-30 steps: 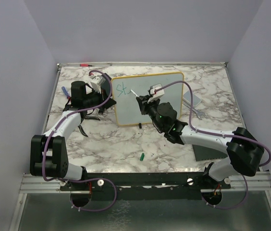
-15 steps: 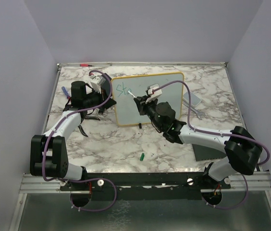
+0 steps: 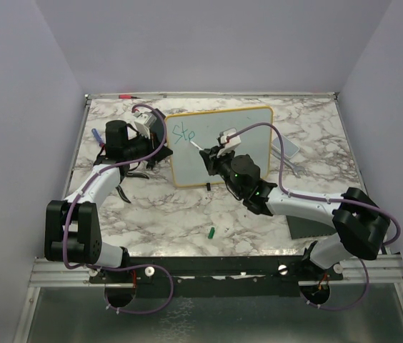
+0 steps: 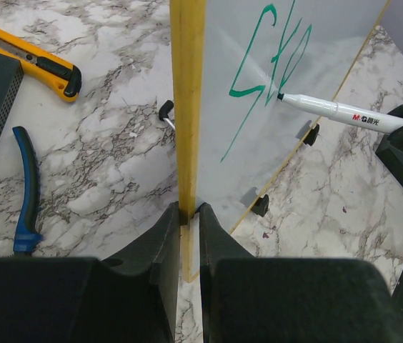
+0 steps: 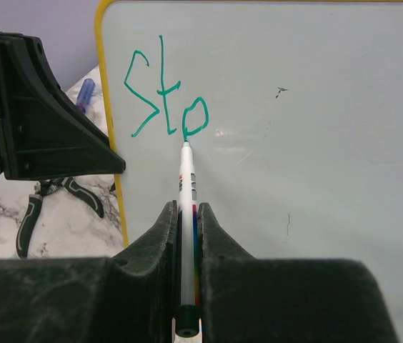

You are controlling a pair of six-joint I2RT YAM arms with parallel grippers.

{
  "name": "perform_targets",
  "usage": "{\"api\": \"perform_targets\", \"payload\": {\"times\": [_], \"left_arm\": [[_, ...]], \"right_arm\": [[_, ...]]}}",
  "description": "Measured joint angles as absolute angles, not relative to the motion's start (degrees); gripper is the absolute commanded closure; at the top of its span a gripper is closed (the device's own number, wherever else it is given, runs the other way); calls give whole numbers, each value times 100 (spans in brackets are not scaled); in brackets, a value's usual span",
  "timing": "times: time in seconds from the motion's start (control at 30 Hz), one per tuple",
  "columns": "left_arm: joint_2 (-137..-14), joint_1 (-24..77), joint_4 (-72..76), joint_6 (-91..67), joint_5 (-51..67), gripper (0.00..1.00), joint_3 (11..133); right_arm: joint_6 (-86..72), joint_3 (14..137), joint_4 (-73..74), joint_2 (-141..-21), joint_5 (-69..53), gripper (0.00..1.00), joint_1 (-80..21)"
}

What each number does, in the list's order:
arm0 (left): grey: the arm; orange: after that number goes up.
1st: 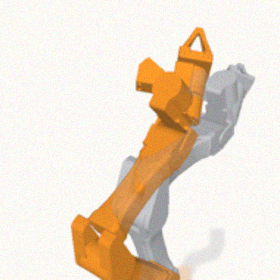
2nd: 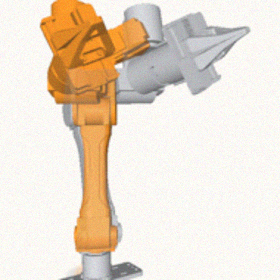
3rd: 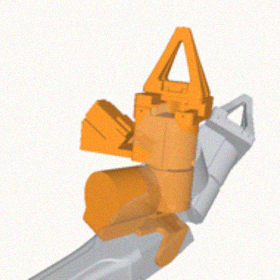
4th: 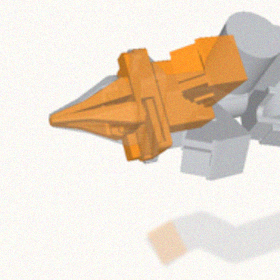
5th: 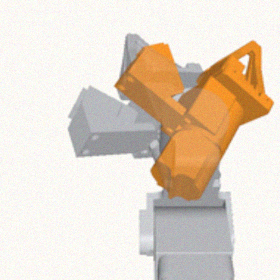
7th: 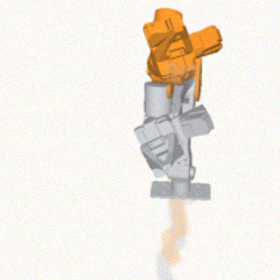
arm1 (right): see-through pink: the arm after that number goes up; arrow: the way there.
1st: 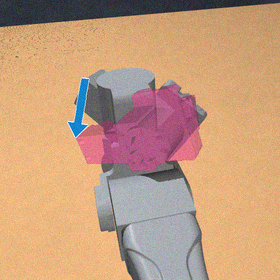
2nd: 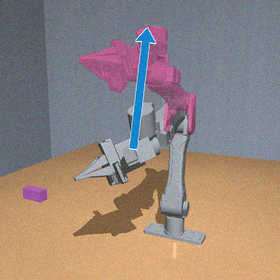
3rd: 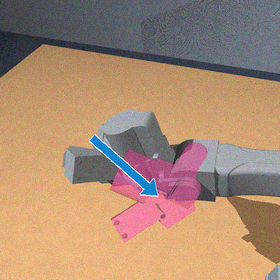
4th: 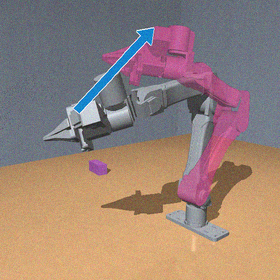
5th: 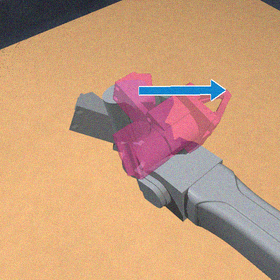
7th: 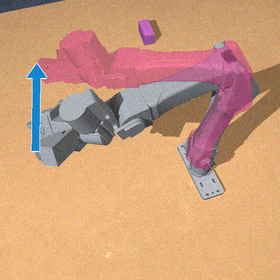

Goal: Write a sentence on the whiteboard

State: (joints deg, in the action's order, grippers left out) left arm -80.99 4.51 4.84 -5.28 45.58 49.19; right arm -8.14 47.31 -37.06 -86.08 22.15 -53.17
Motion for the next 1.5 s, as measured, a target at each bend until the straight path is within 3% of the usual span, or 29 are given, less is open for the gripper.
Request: {"api": "perform_targets", "payload": {"times": [0.87, 1.5], "left_arm": [[-8090, 458, 484, -528, 4560, 100, 4919], [-8088, 458, 484, -528, 4563, 100, 4919]], "right_arm": [[-646, 4377, -3640, -7817, 2493, 99, -5315], [-395, 4609, -3791, -8224, 2504, 99, -5312]]}}
